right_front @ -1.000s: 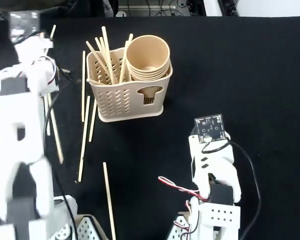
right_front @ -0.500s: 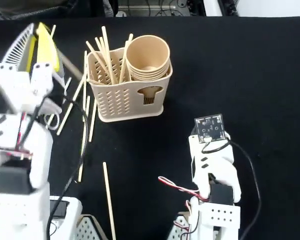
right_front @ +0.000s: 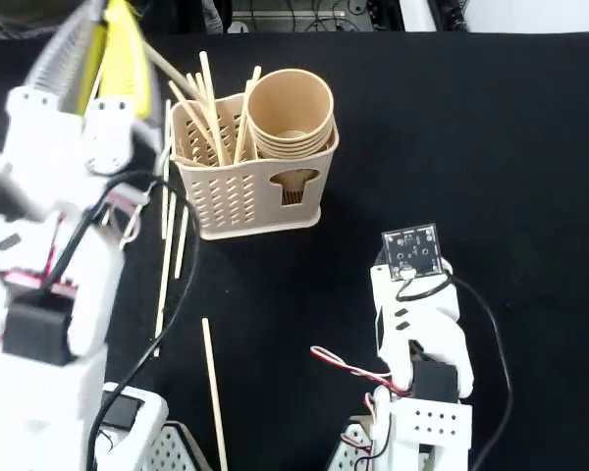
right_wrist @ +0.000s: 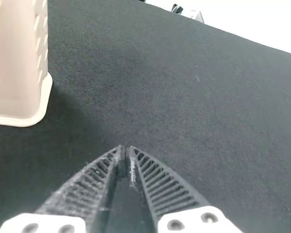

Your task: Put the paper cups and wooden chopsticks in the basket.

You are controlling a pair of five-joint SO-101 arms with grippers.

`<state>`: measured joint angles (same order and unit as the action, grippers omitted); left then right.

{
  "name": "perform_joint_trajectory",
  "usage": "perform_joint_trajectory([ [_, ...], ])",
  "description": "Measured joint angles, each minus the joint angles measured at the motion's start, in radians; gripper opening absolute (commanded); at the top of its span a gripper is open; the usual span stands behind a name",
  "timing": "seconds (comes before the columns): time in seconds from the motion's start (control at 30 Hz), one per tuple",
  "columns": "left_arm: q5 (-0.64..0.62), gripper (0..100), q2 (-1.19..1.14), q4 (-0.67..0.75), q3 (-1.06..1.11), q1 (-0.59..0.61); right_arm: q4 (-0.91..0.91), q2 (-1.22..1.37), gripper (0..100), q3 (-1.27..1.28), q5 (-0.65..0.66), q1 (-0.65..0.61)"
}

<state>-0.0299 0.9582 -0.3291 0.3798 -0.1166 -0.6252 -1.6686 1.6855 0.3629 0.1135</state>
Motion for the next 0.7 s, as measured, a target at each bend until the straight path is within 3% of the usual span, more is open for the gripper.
perform_joint_trajectory([
  [0.3,0.0,4,-0.132,-0.172,0.005,-0.005,0.0,0.0,1.3,0.0,0.0,0.0],
  [0.43,0.0,23,-0.173,-0.181,0.068,-0.005,0.0,0.0,1.3,0.0,0.0,0.0],
  [0.53,-0.014,24,-0.175,-0.241,0.069,-0.005,0.0,0.0,1.3,0.0,0.0,0.0],
  [0.7,-0.063,24,-0.213,-0.509,-0.1,0.077,0.0,0.0,1.3,0.0,0.0,0.0],
])
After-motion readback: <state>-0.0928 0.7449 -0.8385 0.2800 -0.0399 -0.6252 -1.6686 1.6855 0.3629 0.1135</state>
